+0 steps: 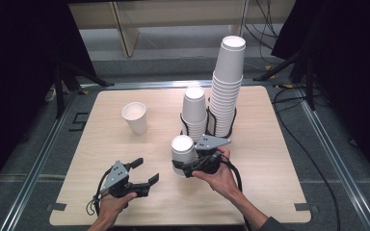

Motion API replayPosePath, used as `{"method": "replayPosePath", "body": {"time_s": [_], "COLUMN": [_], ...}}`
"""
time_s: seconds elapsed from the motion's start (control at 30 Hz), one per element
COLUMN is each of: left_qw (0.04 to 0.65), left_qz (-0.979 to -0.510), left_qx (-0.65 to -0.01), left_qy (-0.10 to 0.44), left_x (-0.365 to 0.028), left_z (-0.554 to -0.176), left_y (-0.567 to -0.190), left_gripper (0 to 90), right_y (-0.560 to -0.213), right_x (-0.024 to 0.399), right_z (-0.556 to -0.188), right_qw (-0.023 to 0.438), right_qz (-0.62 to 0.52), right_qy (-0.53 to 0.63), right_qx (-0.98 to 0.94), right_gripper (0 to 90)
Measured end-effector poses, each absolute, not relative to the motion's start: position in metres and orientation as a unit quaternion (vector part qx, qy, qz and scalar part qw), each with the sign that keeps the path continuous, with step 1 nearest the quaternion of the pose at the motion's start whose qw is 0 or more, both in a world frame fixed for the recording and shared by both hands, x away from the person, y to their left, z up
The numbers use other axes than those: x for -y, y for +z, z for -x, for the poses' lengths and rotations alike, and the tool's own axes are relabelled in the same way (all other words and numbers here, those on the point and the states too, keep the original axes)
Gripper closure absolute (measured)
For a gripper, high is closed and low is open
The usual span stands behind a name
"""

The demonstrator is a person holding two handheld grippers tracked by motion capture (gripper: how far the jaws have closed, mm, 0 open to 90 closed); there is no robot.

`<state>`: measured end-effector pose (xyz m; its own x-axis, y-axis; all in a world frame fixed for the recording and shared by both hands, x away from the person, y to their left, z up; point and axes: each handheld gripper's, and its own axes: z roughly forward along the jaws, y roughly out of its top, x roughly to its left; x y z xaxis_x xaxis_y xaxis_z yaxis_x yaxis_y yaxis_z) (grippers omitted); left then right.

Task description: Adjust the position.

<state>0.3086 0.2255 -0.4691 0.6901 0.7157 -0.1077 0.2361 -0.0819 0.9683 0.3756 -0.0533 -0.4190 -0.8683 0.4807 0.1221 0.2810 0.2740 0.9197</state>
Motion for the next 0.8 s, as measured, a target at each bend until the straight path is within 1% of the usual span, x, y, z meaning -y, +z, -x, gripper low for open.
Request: {"method": "replayPosePath", "body": {"time_s": [0.1,0.13,0.17,0.2,0.23,0.27,0.3,0.37,0.47,0.53,0.57,0.67,0.8], "left_qw": [0.603,0.605,0.595,0.599,0.605,0.609,0.6,0.601,0.61,0.61,0.611,0.603,0.607], "left_qz": [-0.702,-0.703,-0.711,-0.71,-0.708,-0.708,-0.714,-0.715,-0.709,-0.708,-0.708,-0.713,-0.709], "left_qx": [-0.325,-0.321,-0.321,-0.318,-0.313,-0.307,-0.307,-0.305,-0.304,-0.305,-0.305,-0.308,-0.311], "left_qy": [0.193,0.191,0.192,0.189,0.187,0.185,0.187,0.185,0.183,0.183,0.183,0.184,0.179], "left_x": [-0.219,-0.217,-0.216,-0.213,-0.211,-0.209,-0.209,-0.207,-0.205,-0.205,-0.205,-0.207,-0.207], "left_z": [-0.31,-0.31,-0.308,-0.308,-0.308,-0.308,-0.307,-0.307,-0.309,-0.309,-0.309,-0.308,-0.308], "left_y": [-0.47,-0.471,-0.469,-0.469,-0.47,-0.47,-0.469,-0.469,-0.471,-0.471,-0.471,-0.469,-0.469], "left_gripper": [14.4,14.4,14.4,14.4,14.4,14.4,14.4,14.4,14.4,14.4,14.4,14.4,14.4], "right_y": [-0.418,-0.42,-0.419,-0.419,-0.419,-0.42,-0.42,-0.42,-0.419,-0.419,-0.419,-0.419,-0.42], "right_x": [0.046,0.042,0.041,0.038,0.037,0.034,0.033,0.029,0.026,0.024,0.023,0.019,0.012], "right_z": [-0.376,-0.376,-0.375,-0.375,-0.375,-0.374,-0.375,-0.373,-0.372,-0.372,-0.371,-0.37,-0.368], "right_qw": [0.093,0.08,0.089,0.08,0.093,0.083,0.091,0.069,0.078,0.068,0.076,0.074,0.064], "right_qz": [-0.232,-0.229,-0.23,-0.23,-0.224,-0.226,-0.221,-0.224,-0.217,-0.217,-0.221,-0.217,-0.215], "right_qy": [0.549,0.556,0.548,0.552,0.548,0.549,0.552,0.554,0.552,0.561,0.559,0.56,0.565], "right_qx": [-0.798,-0.795,-0.799,-0.797,-0.8,-0.8,-0.799,-0.798,-0.802,-0.796,-0.796,-0.796,-0.794], "right_gripper": [17.2,17.2,17.2,17.2,17.2,17.2,17.2,17.2,17.2,17.3,17.2,17.3,17.4]}}
